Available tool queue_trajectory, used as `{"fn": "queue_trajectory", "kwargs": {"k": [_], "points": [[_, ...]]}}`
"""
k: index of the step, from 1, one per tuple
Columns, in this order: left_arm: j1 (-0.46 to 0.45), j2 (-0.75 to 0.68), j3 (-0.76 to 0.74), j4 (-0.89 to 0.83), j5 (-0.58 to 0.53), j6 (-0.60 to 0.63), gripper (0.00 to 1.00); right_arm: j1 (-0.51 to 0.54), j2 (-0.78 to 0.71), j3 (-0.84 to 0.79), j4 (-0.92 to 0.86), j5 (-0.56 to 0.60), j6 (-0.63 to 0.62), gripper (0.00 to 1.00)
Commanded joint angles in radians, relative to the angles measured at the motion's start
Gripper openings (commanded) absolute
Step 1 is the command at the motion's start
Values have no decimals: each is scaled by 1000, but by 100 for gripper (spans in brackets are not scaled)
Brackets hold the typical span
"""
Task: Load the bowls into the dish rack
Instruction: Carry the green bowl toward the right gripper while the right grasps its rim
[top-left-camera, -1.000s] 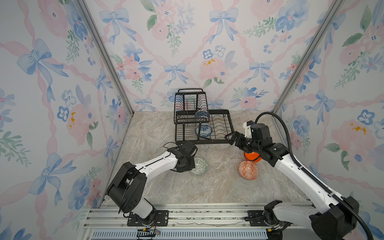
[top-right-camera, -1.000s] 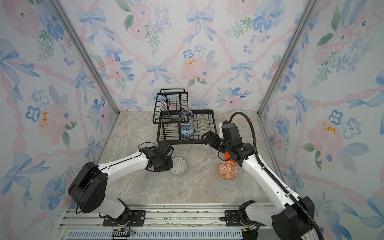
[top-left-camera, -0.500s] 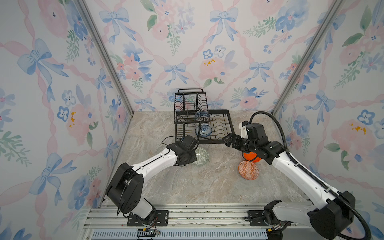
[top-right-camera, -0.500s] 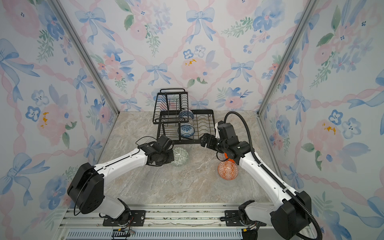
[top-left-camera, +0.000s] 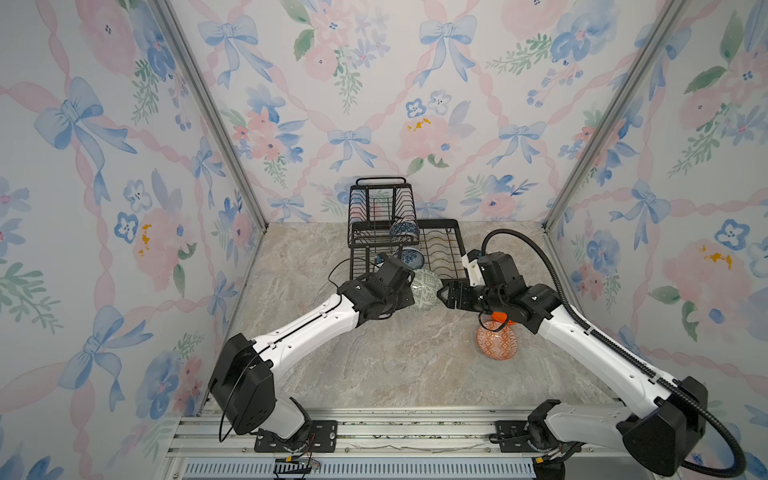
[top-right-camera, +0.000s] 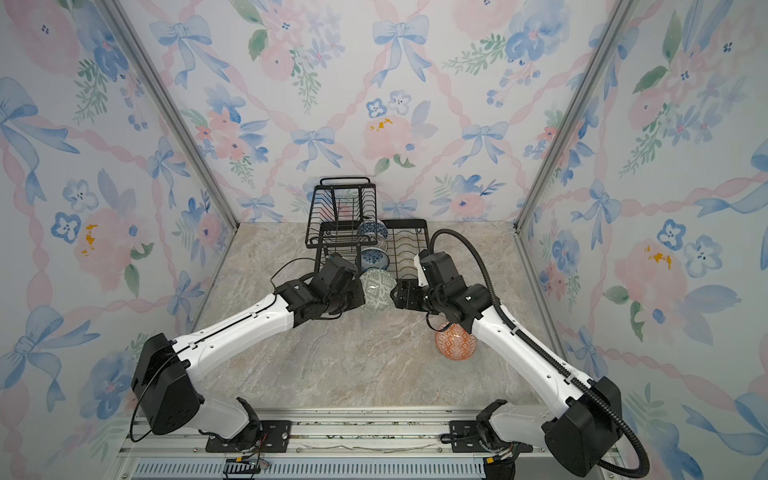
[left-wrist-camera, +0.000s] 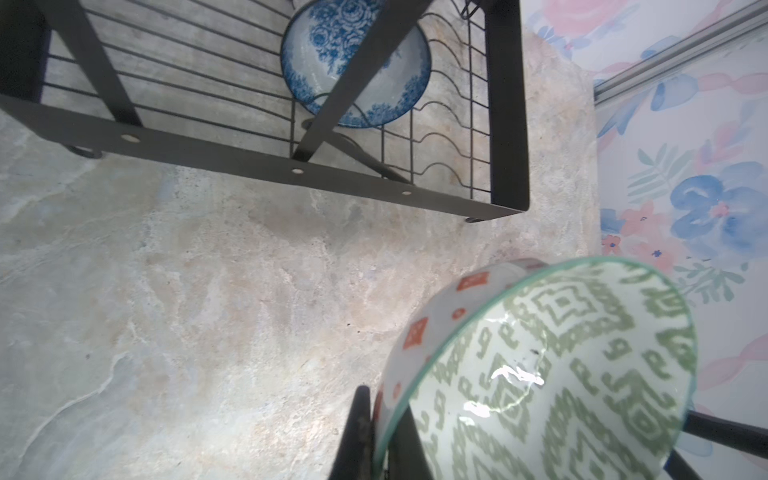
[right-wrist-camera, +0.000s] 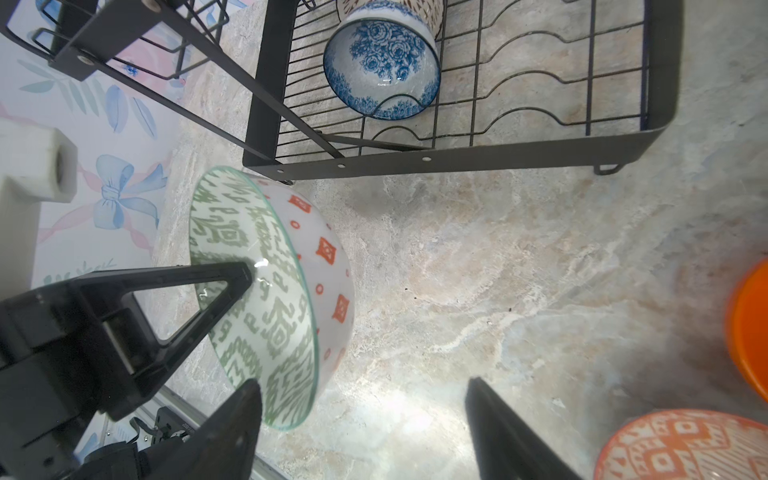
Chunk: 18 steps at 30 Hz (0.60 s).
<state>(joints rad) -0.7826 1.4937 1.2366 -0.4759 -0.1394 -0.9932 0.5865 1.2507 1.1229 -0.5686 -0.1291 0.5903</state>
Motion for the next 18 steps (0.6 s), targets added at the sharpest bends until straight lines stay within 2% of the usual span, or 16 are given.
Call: {"fn": "queue_trajectory", "kwargs": {"k": [1,12,18], "points": [[-24,25,62,35,-29,-18,0,11,12,41,-38,29,-13,77],[-98,19,123,36,-159,-84,0,10,34,83,-40,109,-14,55],[-118,9,162,47,-204,-68,0,10,72,121,-12,85,0,34]]}}
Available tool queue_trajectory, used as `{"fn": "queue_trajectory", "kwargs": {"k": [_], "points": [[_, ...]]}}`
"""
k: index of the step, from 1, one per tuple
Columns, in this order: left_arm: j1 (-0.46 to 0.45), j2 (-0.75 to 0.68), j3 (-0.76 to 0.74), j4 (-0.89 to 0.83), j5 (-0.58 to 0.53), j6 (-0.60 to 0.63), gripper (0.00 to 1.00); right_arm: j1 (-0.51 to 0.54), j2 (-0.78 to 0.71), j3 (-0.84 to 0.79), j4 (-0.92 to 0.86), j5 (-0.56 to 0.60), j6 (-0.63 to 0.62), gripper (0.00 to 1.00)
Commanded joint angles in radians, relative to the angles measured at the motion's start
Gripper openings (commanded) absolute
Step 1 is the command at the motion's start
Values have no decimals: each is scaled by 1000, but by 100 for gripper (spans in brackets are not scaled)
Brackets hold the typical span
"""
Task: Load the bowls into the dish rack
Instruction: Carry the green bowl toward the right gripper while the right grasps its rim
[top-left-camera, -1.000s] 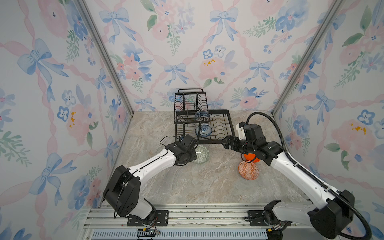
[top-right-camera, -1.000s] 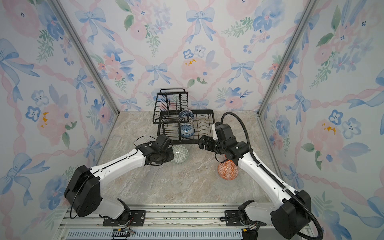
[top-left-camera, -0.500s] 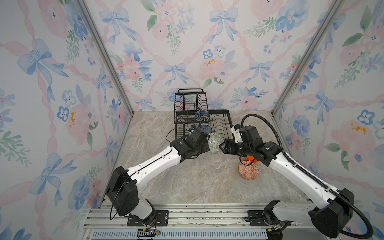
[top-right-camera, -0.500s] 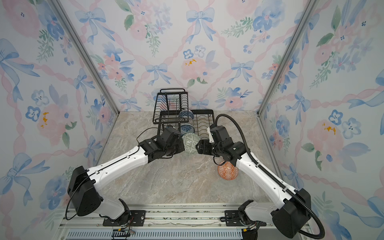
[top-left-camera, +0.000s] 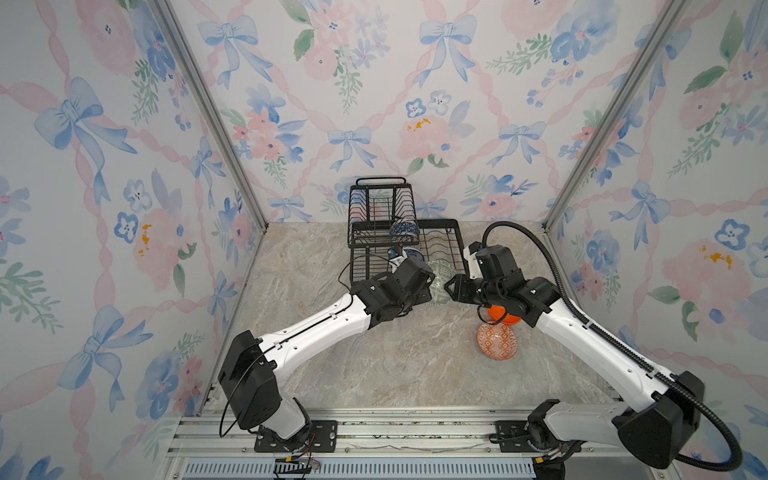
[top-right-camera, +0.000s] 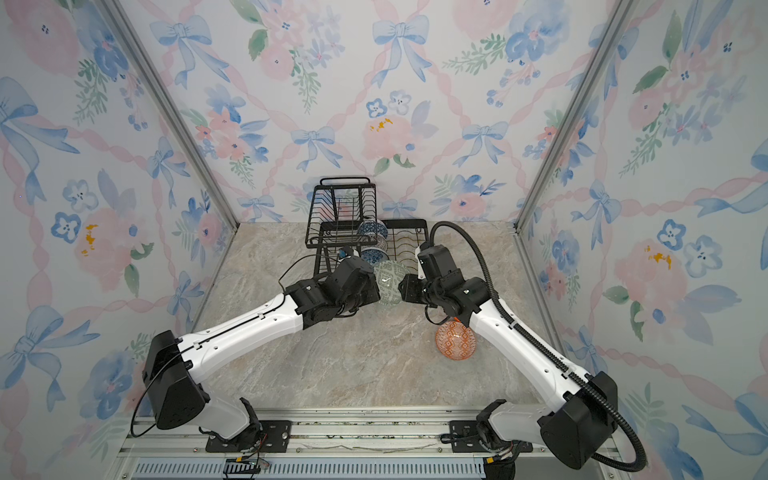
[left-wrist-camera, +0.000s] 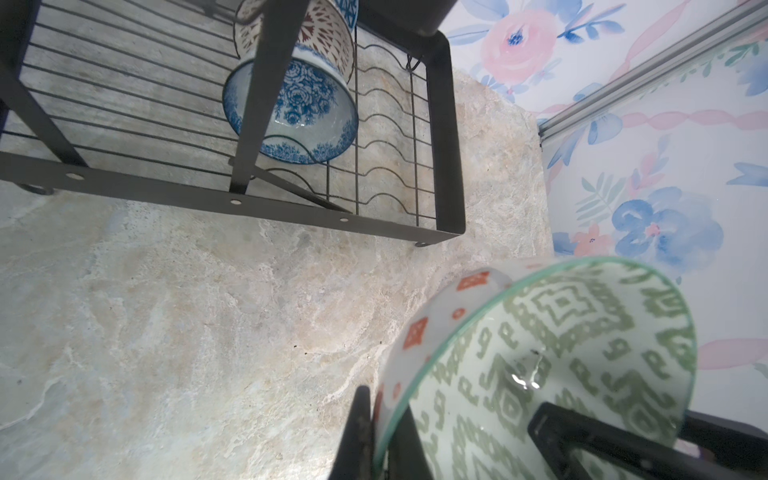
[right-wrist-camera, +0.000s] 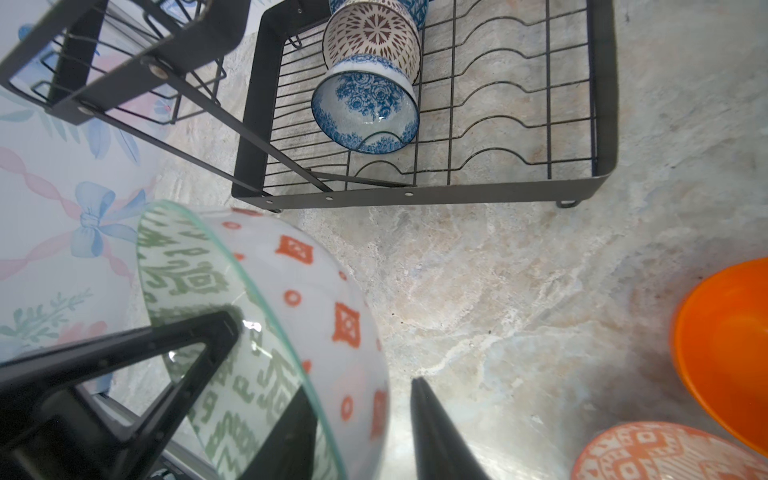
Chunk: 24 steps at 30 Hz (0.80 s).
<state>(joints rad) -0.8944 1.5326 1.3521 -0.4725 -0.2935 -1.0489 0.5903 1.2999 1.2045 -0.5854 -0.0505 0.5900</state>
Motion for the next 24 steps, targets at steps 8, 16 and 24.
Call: {"fn": "queue_trajectory", "kwargs": {"k": [8,16,24], "points": [[-6,-30,48,44,-45,-30,0,6,31,51,34,19,-4,13],[-6,-37,30,44,-57,-43,7,5,18,38,41,31,-1,5],[-4,-39,32,44,-61,-43,30,4,8,33,49,37,5,2]]}}
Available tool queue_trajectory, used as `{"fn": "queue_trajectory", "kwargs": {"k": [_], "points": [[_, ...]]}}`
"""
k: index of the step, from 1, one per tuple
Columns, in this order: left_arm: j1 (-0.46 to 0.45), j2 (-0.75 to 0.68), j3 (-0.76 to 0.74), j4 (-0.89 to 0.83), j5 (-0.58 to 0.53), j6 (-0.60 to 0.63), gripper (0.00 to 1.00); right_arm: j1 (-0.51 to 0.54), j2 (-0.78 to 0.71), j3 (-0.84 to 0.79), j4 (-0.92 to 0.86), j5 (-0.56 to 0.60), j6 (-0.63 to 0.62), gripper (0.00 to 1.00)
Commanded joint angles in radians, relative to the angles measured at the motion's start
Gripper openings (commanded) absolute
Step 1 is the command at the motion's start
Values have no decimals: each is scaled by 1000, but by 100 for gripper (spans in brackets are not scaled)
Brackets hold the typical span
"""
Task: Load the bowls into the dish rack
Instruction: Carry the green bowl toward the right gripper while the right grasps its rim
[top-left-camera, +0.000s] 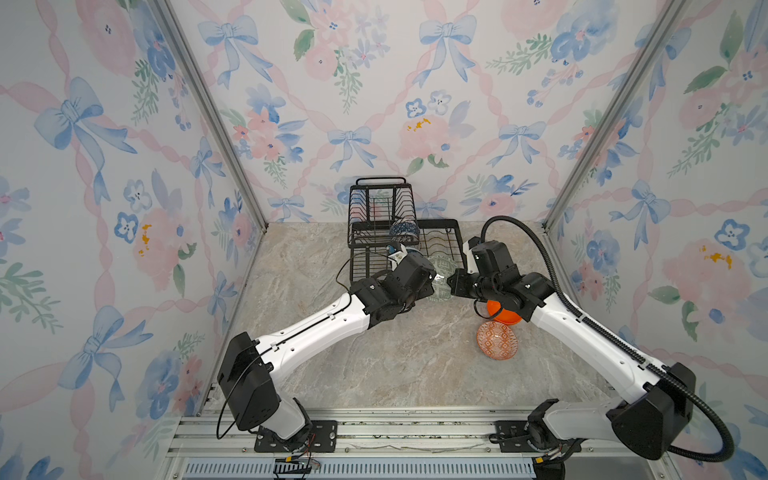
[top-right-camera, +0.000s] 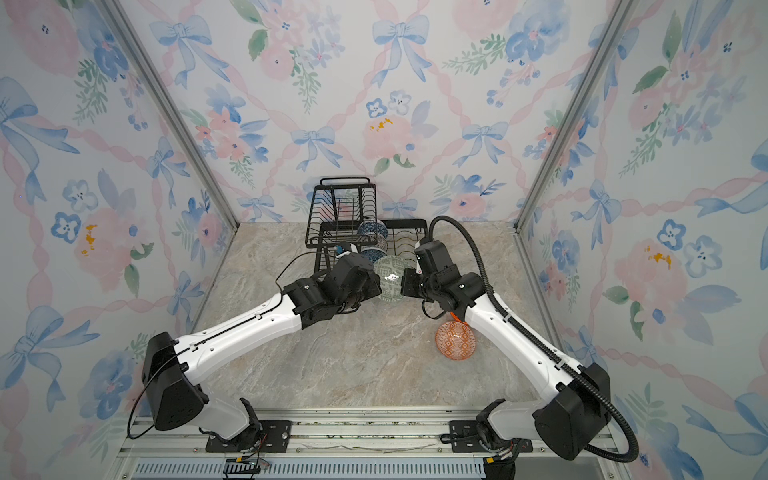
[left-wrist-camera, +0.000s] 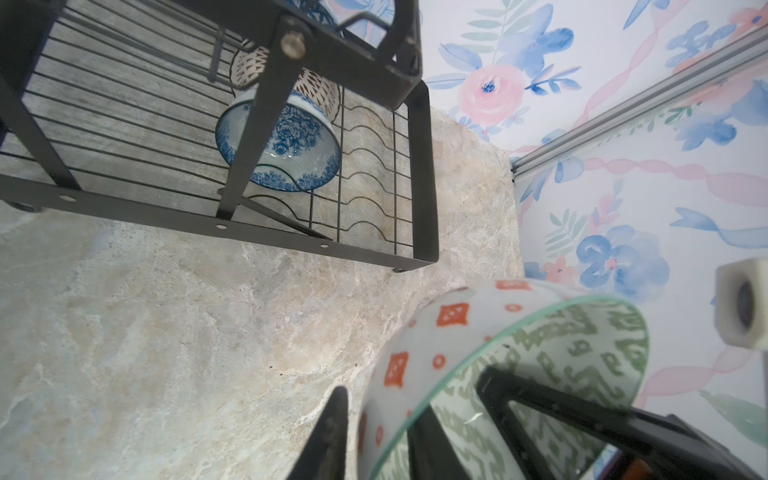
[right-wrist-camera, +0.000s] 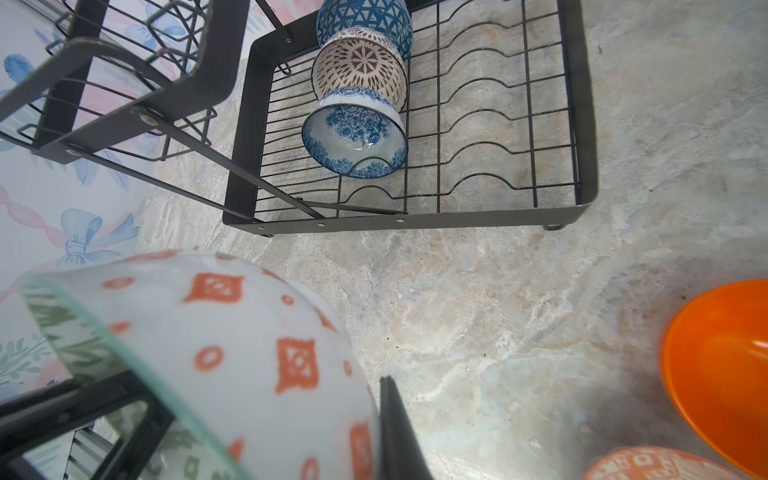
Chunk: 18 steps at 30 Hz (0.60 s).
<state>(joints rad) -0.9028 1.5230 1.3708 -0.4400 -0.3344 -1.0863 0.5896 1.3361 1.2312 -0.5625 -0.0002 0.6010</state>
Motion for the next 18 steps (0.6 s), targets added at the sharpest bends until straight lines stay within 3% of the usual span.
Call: {"fn": "queue_trajectory", "kwargs": {"k": [1,18], "points": [[4,-32,11,11,-23,-4,32,6,-29,7,25,-16,-3,2],[16,-43,-20,11,18,-11,32,8,-75,-33,78,0,55,1]]}}
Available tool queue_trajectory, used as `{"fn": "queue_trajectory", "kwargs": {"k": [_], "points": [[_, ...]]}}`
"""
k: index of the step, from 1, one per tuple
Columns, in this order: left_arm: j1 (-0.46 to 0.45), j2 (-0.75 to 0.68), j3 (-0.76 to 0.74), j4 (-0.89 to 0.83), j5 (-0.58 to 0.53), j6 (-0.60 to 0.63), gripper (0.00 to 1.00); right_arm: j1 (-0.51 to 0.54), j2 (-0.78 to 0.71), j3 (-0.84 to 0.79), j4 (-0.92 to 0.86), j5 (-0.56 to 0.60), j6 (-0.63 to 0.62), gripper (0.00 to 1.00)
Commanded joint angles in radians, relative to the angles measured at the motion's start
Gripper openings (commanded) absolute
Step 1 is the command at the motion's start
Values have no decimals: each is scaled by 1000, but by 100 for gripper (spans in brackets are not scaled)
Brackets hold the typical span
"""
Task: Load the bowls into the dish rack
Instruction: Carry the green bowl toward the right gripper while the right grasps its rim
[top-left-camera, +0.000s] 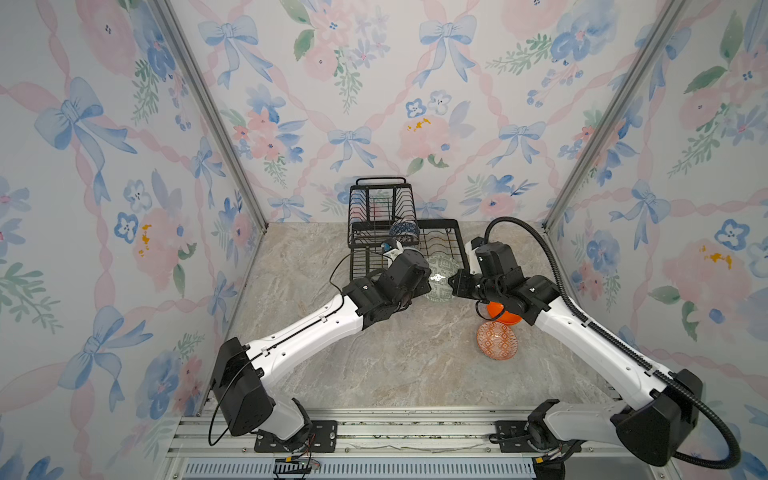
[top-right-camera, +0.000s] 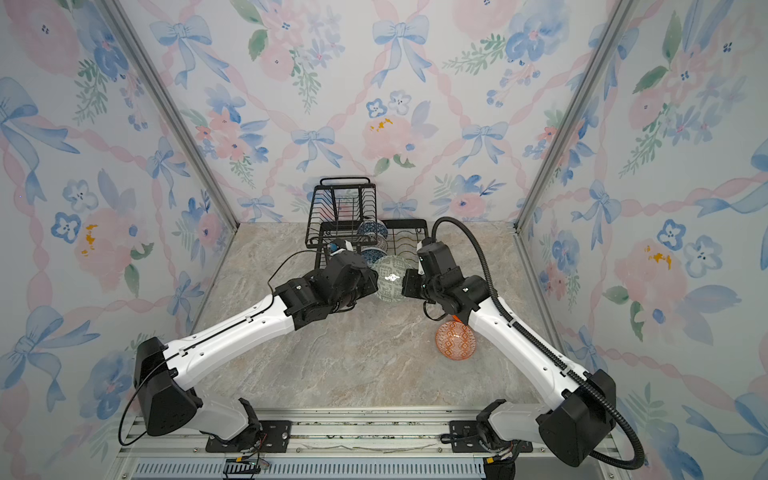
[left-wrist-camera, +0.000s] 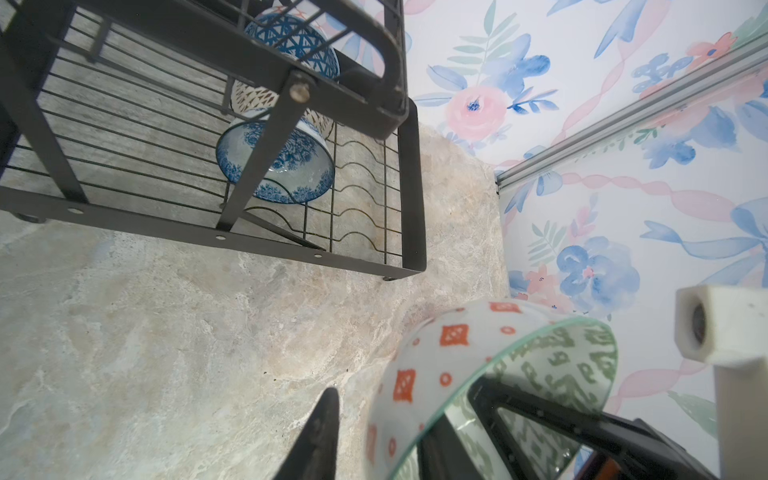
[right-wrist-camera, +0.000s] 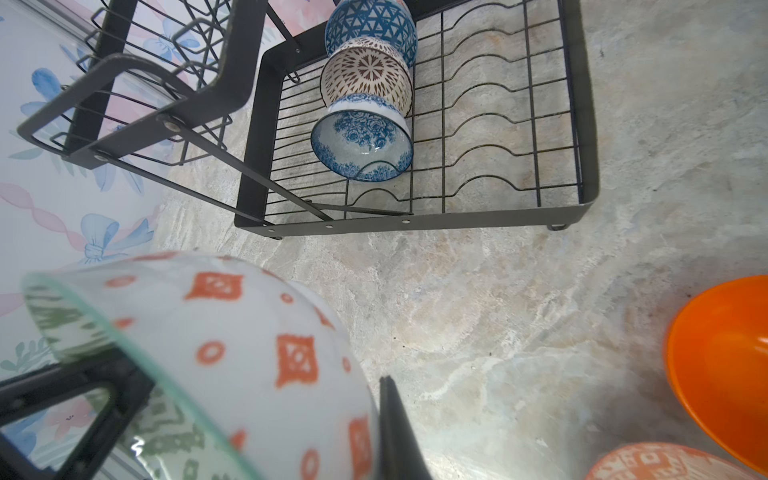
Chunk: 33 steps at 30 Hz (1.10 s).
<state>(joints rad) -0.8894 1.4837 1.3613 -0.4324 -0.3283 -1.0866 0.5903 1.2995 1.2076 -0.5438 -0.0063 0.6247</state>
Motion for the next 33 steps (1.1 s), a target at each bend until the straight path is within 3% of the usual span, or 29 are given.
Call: {"fn": "queue_trajectory", "kwargs": {"k": [1,8,11,15,33], "points": [[1,-3,-9,4,14,-10,32,8,-38,-10,63,7,33,1],[-1,4,-10,4,20,-18,26,16,-37,-5,80,8,49,3],[-11,16,-2,6,20,-17,9,18,-34,-4,87,6,55,5],[-17,23,5,10,15,-16,1,19,-35,-2,88,6,55,6],[-18,-23,-21,12,-39,-16,0,4,-36,-8,80,-6,70,20]]}}
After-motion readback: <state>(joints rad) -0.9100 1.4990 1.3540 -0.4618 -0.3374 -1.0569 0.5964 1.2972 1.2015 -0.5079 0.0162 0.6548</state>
